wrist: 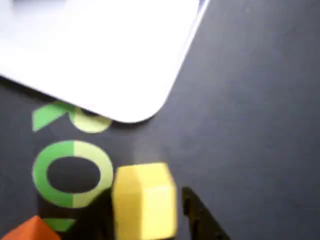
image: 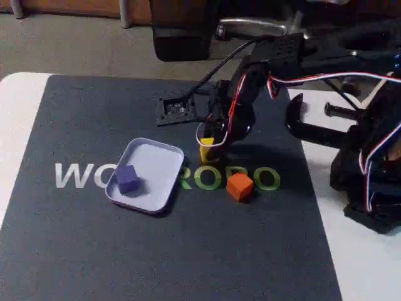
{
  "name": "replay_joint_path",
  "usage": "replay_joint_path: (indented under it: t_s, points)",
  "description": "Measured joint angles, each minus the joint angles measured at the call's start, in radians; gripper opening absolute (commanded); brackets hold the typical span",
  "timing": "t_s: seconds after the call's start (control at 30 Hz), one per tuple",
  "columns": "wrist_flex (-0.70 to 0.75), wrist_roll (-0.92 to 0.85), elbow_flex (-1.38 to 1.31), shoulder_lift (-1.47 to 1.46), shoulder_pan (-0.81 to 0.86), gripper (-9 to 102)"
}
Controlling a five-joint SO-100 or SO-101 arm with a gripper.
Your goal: Move blocks one by one until all three blocks are in the tray.
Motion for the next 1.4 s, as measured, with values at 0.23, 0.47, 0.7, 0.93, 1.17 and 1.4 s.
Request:
replay_joint_path:
  t_s: [0.23,0.47,0.7,0.93,1.17,1.4]
  points:
    - [-0.003,0.015,0.0,0.0,-0.003,-8]
    - [-0.006,0.178,0.0,0.055,-0.074,-8]
    - [-0.006,0.376,-0.029,0.135,-0.163,-8]
    - [-0.043,0.502,-0.089,0.1,-0.221,-8]
    - [-0.1,0.578,-0.163,-0.028,-0.244,-1]
    - [-0.117,0.58,-0.166,-0.049,-0.239,11]
